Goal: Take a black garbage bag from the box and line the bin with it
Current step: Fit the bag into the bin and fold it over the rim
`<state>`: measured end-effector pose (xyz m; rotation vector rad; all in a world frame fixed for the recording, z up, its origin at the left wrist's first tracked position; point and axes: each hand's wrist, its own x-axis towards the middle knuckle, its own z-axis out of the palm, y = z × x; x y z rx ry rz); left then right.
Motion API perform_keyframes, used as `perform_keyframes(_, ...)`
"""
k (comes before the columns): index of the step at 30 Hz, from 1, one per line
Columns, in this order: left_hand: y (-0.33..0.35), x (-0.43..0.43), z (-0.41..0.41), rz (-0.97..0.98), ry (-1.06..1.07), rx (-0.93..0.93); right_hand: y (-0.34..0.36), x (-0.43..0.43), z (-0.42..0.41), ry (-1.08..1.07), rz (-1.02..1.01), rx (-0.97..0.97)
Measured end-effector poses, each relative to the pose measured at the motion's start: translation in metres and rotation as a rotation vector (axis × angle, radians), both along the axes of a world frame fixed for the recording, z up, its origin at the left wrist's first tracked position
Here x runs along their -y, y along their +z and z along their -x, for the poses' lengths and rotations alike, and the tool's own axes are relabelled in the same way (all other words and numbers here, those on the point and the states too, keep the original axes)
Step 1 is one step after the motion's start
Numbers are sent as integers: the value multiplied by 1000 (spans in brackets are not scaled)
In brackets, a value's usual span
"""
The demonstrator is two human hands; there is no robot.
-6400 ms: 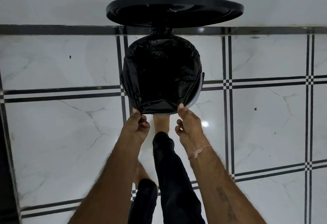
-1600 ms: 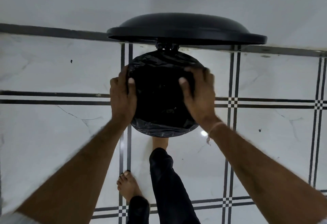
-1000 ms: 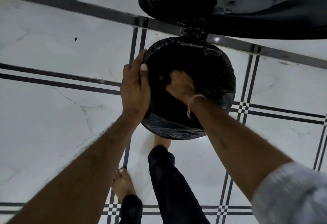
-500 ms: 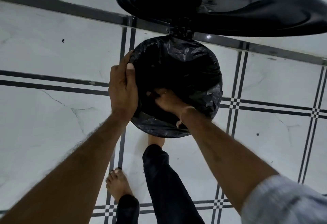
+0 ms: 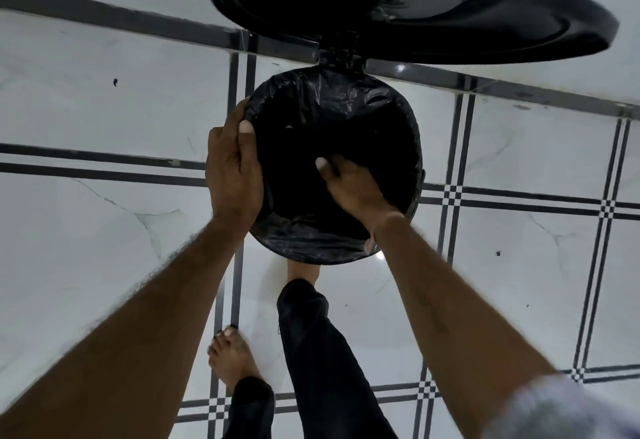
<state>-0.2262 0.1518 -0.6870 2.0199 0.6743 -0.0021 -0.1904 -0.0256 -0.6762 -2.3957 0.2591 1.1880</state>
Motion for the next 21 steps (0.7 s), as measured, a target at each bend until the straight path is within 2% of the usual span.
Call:
perform_keyframes(1, 1, 0, 0, 0, 1, -9, 17, -9, 14, -43, -101, 29)
perform_keyframes(3, 2, 0, 0, 2, -4, -28, 49, -30, 45, 30, -197, -107)
perform_keyframes(5, 4, 0, 0, 12, 0, -35, 50, -41, 65, 169, -100, -273)
perform_keyframes(6, 5, 1, 0, 13, 6, -39, 43, -44, 64, 188, -41, -298)
perform_keyframes(8, 6, 1, -1, 17, 13, -47, 22, -44, 51, 115, -25, -321)
perform_keyframes(12, 3, 0, -1, 59, 24, -52, -6, -31, 42, -209, -120, -483)
perform_keyframes(13, 2, 0, -1, 68, 28, -54, -9, -27, 43, -216, -112, -507)
perform_keyframes(15, 1, -2, -2, 118, 29, -49, -5, -24, 40, -158, -124, -452)
perform_keyframes(17, -1, -5, -2, 177, 32, -37, 4, -24, 38, -200, -222, -329)
perform_keyframes(19, -5, -6, -1, 147, 5, -25, 13, -29, 43, -217, -306, -308)
perform_keyframes(21, -6, -4, 1, 94, -15, -33, 12, -35, 57, -83, -242, -337)
